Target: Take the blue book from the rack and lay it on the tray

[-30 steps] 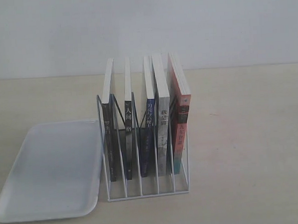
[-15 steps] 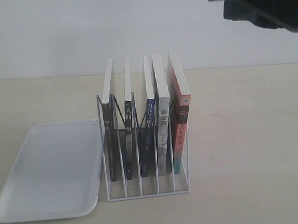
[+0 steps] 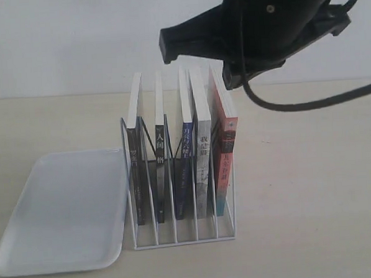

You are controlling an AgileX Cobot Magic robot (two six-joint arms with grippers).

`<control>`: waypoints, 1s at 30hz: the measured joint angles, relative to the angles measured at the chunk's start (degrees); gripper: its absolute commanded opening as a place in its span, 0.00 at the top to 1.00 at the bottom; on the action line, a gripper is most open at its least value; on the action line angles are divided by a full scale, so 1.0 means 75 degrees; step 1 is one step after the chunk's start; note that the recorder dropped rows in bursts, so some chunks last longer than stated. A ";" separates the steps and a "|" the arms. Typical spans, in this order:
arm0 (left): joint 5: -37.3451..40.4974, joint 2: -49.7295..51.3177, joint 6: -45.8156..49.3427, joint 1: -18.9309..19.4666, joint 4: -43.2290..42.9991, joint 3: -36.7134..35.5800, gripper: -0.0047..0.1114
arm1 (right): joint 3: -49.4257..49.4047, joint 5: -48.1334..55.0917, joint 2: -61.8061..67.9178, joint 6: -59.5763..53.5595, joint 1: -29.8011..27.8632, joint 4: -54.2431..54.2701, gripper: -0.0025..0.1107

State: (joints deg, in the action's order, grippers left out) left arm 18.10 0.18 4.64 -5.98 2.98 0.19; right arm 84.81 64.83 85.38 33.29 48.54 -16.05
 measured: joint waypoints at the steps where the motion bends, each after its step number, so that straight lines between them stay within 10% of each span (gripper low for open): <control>1: 0.0000 0.0000 0.0000 0.0000 0.0000 0.0000 0.92 | 0.0013 0.0076 0.0076 -0.0018 0.0000 0.0000 0.80; 4: 0.0000 0.0000 0.0000 0.0000 0.0000 0.0000 0.92 | 0.0013 0.0028 0.0176 -0.0034 0.0000 0.0020 0.54; 30: 0.0000 0.0000 0.0000 0.0000 0.0000 0.0000 0.92 | 0.0163 -0.0700 0.1054 0.0034 -0.1365 0.0868 0.54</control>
State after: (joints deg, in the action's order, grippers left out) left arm 18.10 0.18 4.64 -5.98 2.98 0.19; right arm 86.03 59.58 93.29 33.55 38.31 -9.54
